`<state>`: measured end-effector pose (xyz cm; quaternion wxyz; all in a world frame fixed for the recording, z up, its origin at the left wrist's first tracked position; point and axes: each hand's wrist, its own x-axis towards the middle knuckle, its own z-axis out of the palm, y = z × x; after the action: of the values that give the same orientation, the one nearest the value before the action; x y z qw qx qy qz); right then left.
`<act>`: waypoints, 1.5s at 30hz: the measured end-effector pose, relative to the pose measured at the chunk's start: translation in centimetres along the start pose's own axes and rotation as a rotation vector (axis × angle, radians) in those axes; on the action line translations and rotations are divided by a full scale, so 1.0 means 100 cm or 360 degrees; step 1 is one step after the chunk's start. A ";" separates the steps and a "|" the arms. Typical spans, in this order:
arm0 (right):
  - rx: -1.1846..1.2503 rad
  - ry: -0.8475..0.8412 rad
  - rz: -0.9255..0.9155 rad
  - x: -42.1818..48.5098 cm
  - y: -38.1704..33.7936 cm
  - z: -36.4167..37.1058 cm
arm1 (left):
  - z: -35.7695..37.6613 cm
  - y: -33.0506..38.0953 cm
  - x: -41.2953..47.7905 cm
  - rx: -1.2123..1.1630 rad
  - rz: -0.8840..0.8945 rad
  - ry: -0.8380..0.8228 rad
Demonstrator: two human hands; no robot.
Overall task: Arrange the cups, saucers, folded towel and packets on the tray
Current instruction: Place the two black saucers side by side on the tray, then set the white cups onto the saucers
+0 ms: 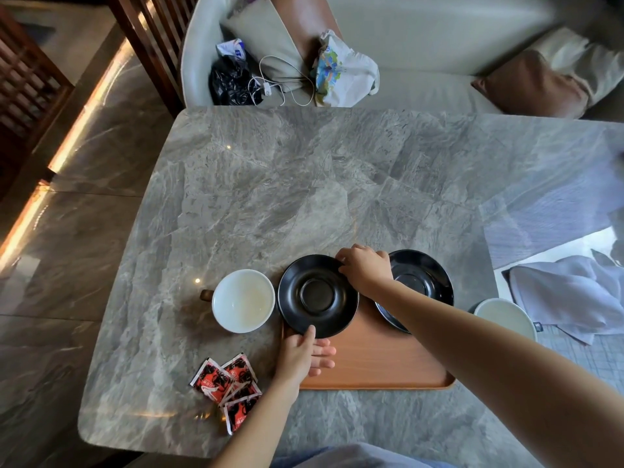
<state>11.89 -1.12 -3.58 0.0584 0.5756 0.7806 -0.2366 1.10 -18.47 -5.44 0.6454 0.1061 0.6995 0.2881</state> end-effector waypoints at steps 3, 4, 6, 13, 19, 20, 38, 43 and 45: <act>-0.0020 0.0006 0.0000 0.000 -0.001 0.001 | 0.000 0.001 -0.001 0.0007 0.0009 -0.0001; -0.0028 0.0009 0.0005 0.000 -0.002 0.001 | -0.001 0.001 -0.001 0.0011 0.0013 -0.0003; -0.0026 -0.0015 0.0037 0.000 -0.003 0.001 | -0.001 0.001 -0.002 0.0032 0.0033 -0.0002; 0.0010 -0.0001 0.0009 -0.011 -0.022 -0.006 | -0.014 -0.001 -0.012 0.0242 0.0160 -0.0043; 0.0327 0.0013 -0.0264 -0.026 -0.054 0.001 | -0.038 0.001 -0.029 0.0101 0.0529 0.0252; 0.0376 -0.0021 -0.0294 -0.028 -0.061 0.002 | -0.043 0.000 -0.031 0.0065 0.0550 0.0293; 0.0860 -0.0515 -0.0239 -0.046 -0.116 0.028 | -0.131 0.027 -0.016 -0.0255 0.0570 0.0640; 0.0873 -0.0535 -0.0241 -0.041 -0.115 0.032 | -0.139 0.031 -0.003 -0.0061 0.0563 0.0572; 0.0857 -0.0535 -0.0269 -0.038 -0.114 0.033 | -0.141 0.031 -0.001 -0.0030 0.0578 0.0596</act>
<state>1.97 -8.48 -1.68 0.0124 0.4564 0.7145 -0.5302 -13.21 -19.77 -3.72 0.4433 0.1688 0.7735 0.4203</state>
